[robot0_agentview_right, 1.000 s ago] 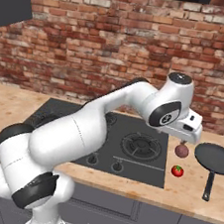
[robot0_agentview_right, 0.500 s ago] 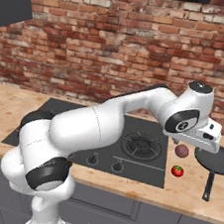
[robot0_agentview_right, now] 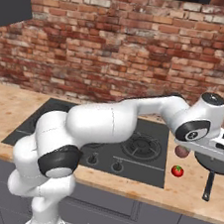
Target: Place the pan on the front left burner on the stove. Then place the tomato and the onion in the pan and turn on the front left burner.
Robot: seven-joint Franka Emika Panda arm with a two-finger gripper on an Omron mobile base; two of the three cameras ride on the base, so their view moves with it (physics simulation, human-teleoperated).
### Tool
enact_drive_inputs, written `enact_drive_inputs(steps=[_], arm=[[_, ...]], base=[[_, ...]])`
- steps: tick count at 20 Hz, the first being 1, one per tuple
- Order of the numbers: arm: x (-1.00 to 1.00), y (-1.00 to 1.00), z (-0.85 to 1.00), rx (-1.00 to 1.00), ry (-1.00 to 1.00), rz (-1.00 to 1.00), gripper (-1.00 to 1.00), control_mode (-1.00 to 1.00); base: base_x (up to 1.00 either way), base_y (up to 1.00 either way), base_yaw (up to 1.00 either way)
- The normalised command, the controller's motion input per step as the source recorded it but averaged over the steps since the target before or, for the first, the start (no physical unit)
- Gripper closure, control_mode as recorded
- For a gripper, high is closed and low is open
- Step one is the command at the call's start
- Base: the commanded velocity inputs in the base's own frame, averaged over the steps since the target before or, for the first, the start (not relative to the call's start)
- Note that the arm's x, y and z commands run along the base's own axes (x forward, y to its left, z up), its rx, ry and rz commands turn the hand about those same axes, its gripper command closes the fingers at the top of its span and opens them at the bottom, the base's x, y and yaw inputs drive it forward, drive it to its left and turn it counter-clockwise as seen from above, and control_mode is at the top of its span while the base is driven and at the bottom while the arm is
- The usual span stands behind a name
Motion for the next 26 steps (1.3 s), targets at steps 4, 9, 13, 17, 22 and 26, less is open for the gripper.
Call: enact_drive_inputs(steps=[4,9,13,17,22,26], arm=[[0.1,-0.4,-0.22,0.02,0.04,0.0,-1.0,-1.0],[0.1,-0.33,-0.28,0.03,0.05,0.0,-1.0,-1.0],[0.15,-0.29,-0.28,0.03,0.08,0.0,-1.0,-1.0],[0.12,-0.24,-0.34,0.08,0.08,0.0,-1.0,-1.0],[0.16,-0.16,-0.45,0.11,0.09,0.01,-1.0,-1.0],[0.16,-0.19,-0.41,0.04,0.08,0.0,-1.0,-1.0]], base=[[0.0,0.0,0.0],[0.0,0.0,0.0],[0.0,0.0,0.0],[0.0,0.0,0.0],[0.0,0.0,0.0],[0.0,0.0,0.0]])
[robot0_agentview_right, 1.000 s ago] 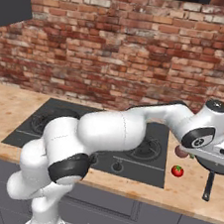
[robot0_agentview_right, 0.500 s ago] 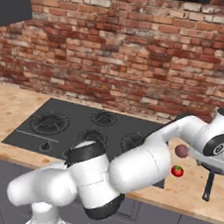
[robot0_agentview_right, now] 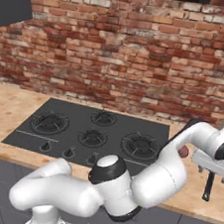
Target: Place the pan on the front left burner on the stove. Then place the tomato and the onion in the pan and turn on the front left burner.
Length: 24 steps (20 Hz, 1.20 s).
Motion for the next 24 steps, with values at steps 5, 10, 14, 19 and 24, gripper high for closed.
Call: enact_drive_inputs(steps=[5,10,14,19,24], arm=[[0.15,-0.23,-0.35,0.0,0.08,0.0,-1.0,-1.0],[0.13,-0.23,-0.37,0.03,0.1,0.01,-1.0,-1.0],[0.12,-0.15,-0.46,0.09,0.13,0.02,-1.0,-1.0],[0.06,-0.14,-0.44,0.1,0.12,0.04,-1.0,-1.0],[0.01,-0.11,-0.38,0.08,0.06,0.04,-1.0,-1.0]], base=[[0.0,0.0,0.0],[0.0,0.0,0.0],[0.0,0.0,0.0],[0.0,0.0,0.0],[0.0,0.0,0.0]])
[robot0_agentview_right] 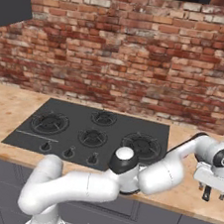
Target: Place the pan on the front left burner on the stove. Then place the tomato and the onion in the pan and turn on the front left burner.
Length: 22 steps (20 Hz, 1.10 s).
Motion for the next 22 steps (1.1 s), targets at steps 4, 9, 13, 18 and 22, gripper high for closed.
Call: enact_drive_inputs(steps=[4,9,13,18,22], arm=[[0.0,-0.01,-0.38,0.06,0.0,0.04,1.0,-1.0],[-0.04,0.0,-0.3,0.04,0.0,0.04,1.0,-1.0],[-0.29,0.0,-0.04,0.01,-0.04,0.0,1.0,-1.0],[-0.38,0.0,0.17,0.0,-0.1,0.0,1.0,-1.0],[-0.23,0.0,0.6,0.0,-0.07,0.0,1.0,-1.0]], base=[[0.0,0.0,0.0],[0.0,0.0,0.0],[0.0,0.0,0.0],[0.0,0.0,0.0],[0.0,0.0,0.0]])
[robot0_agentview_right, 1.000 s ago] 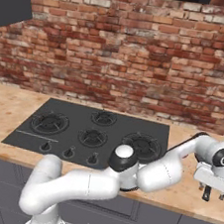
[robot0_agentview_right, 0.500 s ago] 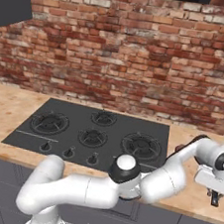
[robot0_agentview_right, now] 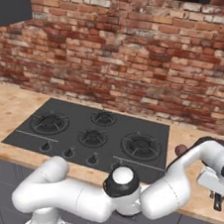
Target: Place the pan on the front left burner on the stove. Then place the tomato and the onion in the pan and turn on the front left burner.
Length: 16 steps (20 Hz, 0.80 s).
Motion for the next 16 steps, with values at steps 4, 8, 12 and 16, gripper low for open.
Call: enact_drive_inputs(steps=[4,8,12,16], arm=[[-0.14,0.01,0.63,0.0,0.0,0.0,1.0,-1.0],[-0.02,0.2,0.57,0.0,0.0,0.0,1.0,-1.0],[0.0,0.45,0.41,0.0,0.0,0.06,1.0,-1.0],[0.0,0.53,0.4,0.0,0.0,0.07,1.0,-1.0]], base=[[0.0,0.0,0.0],[0.0,0.0,0.0],[0.0,0.0,0.0],[0.0,0.0,0.0]])
